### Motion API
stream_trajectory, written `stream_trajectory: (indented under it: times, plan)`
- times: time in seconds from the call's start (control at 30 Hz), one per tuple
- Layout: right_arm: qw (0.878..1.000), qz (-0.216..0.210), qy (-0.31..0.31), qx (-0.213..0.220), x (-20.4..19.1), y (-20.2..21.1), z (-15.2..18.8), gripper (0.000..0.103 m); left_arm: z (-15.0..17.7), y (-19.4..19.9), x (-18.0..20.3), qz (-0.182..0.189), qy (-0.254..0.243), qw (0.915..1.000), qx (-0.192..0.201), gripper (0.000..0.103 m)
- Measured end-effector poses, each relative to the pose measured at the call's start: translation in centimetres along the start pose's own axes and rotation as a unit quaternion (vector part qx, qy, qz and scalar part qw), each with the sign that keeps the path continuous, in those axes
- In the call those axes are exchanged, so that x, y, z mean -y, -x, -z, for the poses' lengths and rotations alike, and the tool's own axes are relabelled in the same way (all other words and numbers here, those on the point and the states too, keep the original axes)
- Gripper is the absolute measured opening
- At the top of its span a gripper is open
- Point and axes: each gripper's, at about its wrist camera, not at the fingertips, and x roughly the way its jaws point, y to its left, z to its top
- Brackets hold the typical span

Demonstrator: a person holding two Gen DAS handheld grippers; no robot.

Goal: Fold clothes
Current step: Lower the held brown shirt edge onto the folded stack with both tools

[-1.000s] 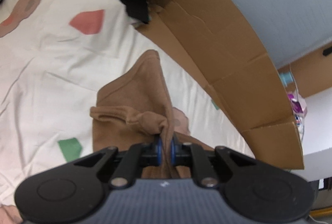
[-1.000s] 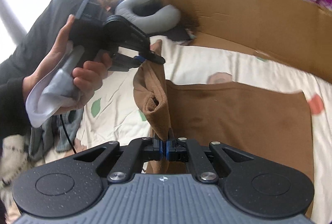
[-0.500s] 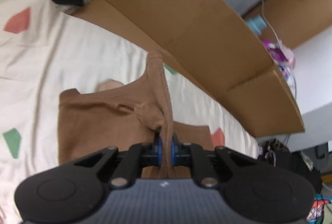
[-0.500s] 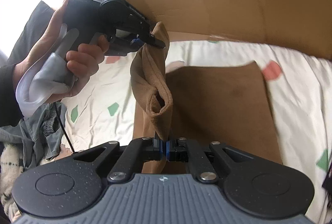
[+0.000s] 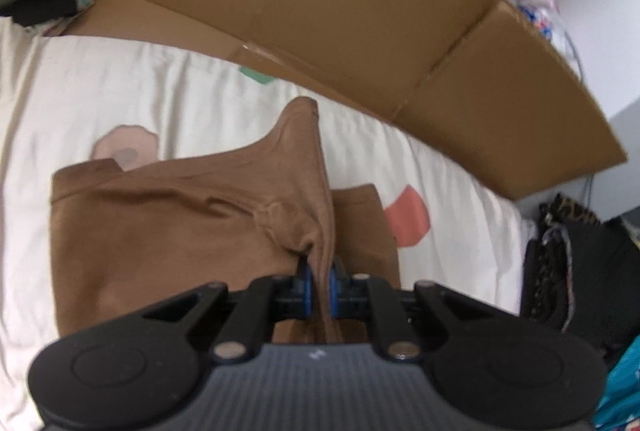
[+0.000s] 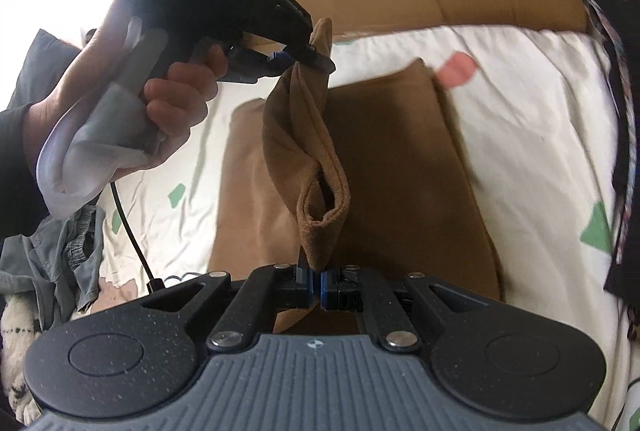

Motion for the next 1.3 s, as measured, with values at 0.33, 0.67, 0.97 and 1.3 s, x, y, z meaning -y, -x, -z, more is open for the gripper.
stream_trajectory:
  times: [0.33, 0.67, 0.97, 1.3]
  plan:
    - [0.998, 0.0, -0.061, 0.002, 5.1, -0.1, 2.6, 0.001, 1.1, -3.7, 3.6, -0.043, -0.045, 0.9978, -0.025, 0.009]
    - [0.994, -0.004, -0.11, -0.007, 7.7, -0.4, 3.9, 0.001, 1.7, -5.5, 5.9, -0.065, -0.078, 0.9942, -0.036, 0.009]
    - [0.993, -0.003, -0.121, -0.013, 8.5, -0.8, 4.5, 0.001, 1.9, -6.9, 6.9, -0.083, -0.088, 0.9917, -0.044, 0.009]
    - [0.991, 0.004, -0.136, -0.016, 9.2, -0.6, 5.3, 0.001, 2.3, -8.0, 8.4, -0.09, -0.109, 0.9884, -0.055, 0.009]
